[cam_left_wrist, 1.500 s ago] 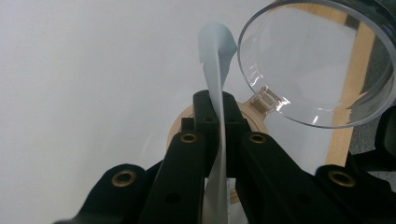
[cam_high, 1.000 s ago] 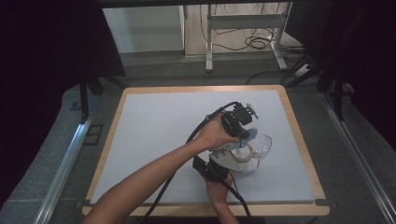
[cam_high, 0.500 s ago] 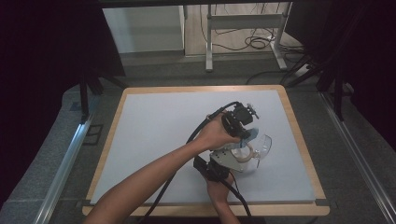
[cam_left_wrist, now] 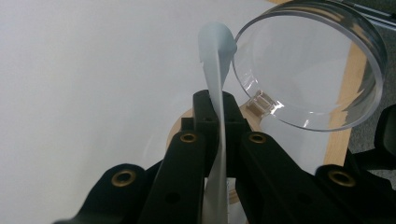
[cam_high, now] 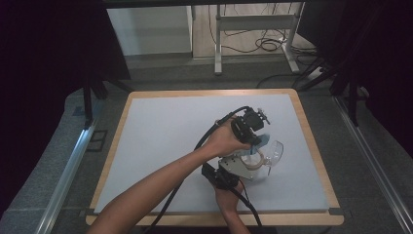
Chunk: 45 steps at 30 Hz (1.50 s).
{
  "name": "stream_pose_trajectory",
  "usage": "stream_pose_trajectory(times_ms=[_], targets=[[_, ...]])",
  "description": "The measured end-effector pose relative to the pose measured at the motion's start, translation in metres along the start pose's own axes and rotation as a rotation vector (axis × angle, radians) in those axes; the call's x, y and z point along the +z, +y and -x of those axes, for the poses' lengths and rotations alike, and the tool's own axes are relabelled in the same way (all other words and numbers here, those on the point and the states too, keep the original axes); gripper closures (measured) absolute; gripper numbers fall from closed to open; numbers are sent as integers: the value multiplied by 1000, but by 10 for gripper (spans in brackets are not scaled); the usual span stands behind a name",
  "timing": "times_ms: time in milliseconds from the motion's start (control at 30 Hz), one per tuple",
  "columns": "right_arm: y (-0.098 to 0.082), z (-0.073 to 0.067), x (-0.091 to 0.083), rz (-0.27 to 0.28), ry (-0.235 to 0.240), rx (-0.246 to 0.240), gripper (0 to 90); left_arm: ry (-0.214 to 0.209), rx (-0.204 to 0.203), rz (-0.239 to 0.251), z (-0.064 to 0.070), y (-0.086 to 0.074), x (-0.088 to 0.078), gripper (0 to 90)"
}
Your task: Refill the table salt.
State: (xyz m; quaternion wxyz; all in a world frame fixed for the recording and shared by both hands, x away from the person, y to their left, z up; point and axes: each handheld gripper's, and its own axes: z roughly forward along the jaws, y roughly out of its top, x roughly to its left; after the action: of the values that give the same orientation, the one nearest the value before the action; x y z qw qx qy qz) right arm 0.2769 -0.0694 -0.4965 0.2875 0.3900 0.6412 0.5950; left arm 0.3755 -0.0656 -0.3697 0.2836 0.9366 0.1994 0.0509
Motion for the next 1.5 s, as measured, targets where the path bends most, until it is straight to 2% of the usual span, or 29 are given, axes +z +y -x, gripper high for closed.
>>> stream_pose_trajectory(times_ms=[1500], targets=[[3, -1, 4, -8, -10, -19, 456, 1, 0, 2, 0, 0, -1, 899]])
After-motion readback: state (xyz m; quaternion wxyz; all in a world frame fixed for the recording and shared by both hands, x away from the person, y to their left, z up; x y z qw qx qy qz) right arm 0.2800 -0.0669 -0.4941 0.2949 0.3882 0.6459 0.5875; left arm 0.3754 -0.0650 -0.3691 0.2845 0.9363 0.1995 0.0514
